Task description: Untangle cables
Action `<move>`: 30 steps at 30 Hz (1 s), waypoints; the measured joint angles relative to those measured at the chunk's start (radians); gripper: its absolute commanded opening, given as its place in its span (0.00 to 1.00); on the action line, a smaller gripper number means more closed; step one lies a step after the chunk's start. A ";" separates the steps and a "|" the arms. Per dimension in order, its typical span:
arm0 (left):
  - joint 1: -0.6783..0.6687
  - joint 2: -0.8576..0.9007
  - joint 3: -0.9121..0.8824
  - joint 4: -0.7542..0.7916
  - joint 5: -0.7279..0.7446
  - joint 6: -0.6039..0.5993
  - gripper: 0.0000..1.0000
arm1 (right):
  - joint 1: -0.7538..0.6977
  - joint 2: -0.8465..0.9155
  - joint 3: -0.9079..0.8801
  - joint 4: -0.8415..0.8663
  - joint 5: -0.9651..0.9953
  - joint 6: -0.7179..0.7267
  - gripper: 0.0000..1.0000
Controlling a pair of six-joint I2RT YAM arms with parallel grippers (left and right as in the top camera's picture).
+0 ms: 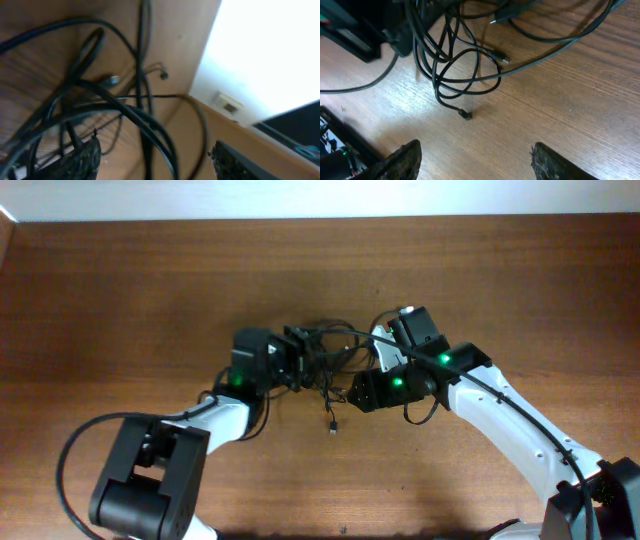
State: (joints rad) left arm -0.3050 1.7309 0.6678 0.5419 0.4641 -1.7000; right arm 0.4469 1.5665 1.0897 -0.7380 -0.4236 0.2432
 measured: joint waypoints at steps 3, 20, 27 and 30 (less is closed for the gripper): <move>-0.047 0.009 0.000 0.001 -0.129 0.005 0.03 | 0.000 0.000 0.000 -0.002 -0.008 0.017 0.70; 0.167 0.012 0.000 -0.120 0.267 0.009 0.06 | 0.069 0.034 0.000 0.216 0.100 -0.195 0.74; 0.149 0.014 0.003 -0.262 0.190 0.016 0.14 | 0.069 0.169 0.000 0.307 0.105 -0.195 0.74; 0.092 0.014 0.003 -0.272 0.080 0.016 0.16 | 0.069 0.169 0.000 0.288 0.091 -0.195 0.74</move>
State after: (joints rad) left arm -0.2127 1.7451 0.6712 0.2703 0.5438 -1.6840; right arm 0.5163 1.7355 1.0901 -0.4496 -0.3325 0.0486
